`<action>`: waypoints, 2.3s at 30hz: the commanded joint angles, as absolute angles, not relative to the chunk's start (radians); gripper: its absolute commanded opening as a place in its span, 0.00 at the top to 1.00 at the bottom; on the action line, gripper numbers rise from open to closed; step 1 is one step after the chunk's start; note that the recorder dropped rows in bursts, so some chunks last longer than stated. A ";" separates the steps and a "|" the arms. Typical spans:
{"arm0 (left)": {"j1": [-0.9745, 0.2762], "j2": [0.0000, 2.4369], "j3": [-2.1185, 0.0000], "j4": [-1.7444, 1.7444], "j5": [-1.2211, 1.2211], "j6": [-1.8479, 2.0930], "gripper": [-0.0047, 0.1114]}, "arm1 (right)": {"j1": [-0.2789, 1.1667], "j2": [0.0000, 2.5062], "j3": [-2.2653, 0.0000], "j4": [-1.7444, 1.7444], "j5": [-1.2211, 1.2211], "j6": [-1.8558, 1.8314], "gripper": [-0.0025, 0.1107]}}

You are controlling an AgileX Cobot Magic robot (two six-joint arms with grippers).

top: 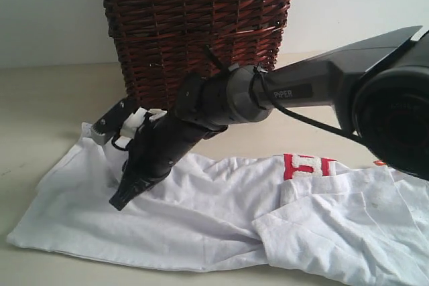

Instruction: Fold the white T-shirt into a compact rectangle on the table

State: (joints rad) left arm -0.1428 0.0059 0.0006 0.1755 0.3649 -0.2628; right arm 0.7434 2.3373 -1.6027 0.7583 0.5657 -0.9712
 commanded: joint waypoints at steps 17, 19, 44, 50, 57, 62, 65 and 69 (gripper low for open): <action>-0.149 0.000 0.000 0.171 0.357 -0.264 0.95 | 0.745 2.289 -1.672 0.593 1.019 -0.914 0.97; -0.149 0.000 0.000 0.171 0.357 -0.264 0.95 | 0.745 2.239 -1.675 0.564 1.019 -0.914 0.93; -0.149 0.000 0.000 0.171 0.357 -0.264 0.95 | -0.272 1.863 -1.182 0.490 1.048 -1.027 0.24; -0.149 0.000 0.000 0.171 0.357 -0.264 0.95 | -0.375 1.863 -1.078 0.552 1.029 -1.174 0.24; -0.149 0.000 0.000 0.171 0.357 -0.264 0.95 | -0.480 1.863 -1.034 0.637 0.972 -1.274 0.24; -0.149 0.000 0.000 0.171 0.357 -0.264 0.95 | -0.543 1.865 -1.034 0.770 0.972 -1.334 0.24; -0.149 0.000 0.000 0.171 0.357 -0.264 0.95 | -0.565 1.883 -1.034 0.754 0.974 -1.344 0.24; -0.149 0.000 0.000 0.171 0.357 -0.264 0.95 | -0.578 1.960 -1.034 0.719 1.033 -1.386 0.24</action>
State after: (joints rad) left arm -0.1428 0.0059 0.0006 0.1755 0.3649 -0.2628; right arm -0.5732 1.9348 -1.0390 0.7190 0.9836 -1.3512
